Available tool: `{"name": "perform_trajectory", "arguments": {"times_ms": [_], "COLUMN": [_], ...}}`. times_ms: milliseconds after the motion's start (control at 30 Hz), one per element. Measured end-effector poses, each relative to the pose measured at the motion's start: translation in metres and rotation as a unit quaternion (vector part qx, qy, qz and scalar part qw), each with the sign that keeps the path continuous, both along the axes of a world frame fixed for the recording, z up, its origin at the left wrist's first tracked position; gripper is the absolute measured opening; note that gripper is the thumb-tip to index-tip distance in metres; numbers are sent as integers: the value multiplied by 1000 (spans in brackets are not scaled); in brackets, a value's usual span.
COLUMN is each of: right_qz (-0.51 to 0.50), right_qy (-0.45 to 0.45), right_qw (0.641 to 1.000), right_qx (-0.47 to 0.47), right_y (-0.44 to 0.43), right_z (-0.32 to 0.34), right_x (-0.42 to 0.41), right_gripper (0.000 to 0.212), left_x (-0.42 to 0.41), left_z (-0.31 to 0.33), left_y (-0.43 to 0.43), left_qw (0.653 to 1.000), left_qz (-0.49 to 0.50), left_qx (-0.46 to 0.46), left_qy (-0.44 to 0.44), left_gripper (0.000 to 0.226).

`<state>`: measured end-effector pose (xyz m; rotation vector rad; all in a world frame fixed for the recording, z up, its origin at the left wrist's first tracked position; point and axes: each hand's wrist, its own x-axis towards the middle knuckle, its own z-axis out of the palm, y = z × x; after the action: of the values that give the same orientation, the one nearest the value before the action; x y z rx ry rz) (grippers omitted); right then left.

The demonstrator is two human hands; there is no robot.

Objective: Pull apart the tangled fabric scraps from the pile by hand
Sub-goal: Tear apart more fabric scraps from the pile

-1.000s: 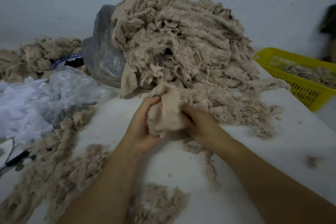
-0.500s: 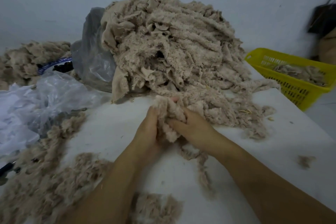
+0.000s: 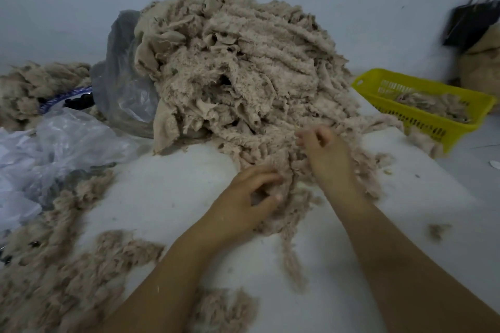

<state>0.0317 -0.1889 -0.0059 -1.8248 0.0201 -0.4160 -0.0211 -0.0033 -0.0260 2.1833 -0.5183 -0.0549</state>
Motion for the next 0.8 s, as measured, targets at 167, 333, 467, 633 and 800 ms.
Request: {"name": "perform_trajectory", "arguments": {"times_ms": [167,333,467,633,800], "right_qz": [148,180,198,172,217], "right_qy": [30,-84,-58,-22,2], "right_qw": [899,965,969,974,966], "right_qx": [-411,-174,-137,-147,-140], "right_y": [13,27,33,27,31], "right_z": [-15,-2,-2,-5,-5], "right_x": [-2,-16,-22,-17,-18], "right_gripper": [21,11,14,28,46], "left_x": [3,7,9,8,12], "left_z": [-3,2,1,9,14], "left_y": [4,9,13,22,26], "left_qw": [995,982,975,941,816], "left_qz": [88,166,204,256,241], "left_qx": [30,-76,-83,-219,-517], "left_qy": [-38,-41,-27,-25,94], "left_gripper": [29,31,16,12,13]}}
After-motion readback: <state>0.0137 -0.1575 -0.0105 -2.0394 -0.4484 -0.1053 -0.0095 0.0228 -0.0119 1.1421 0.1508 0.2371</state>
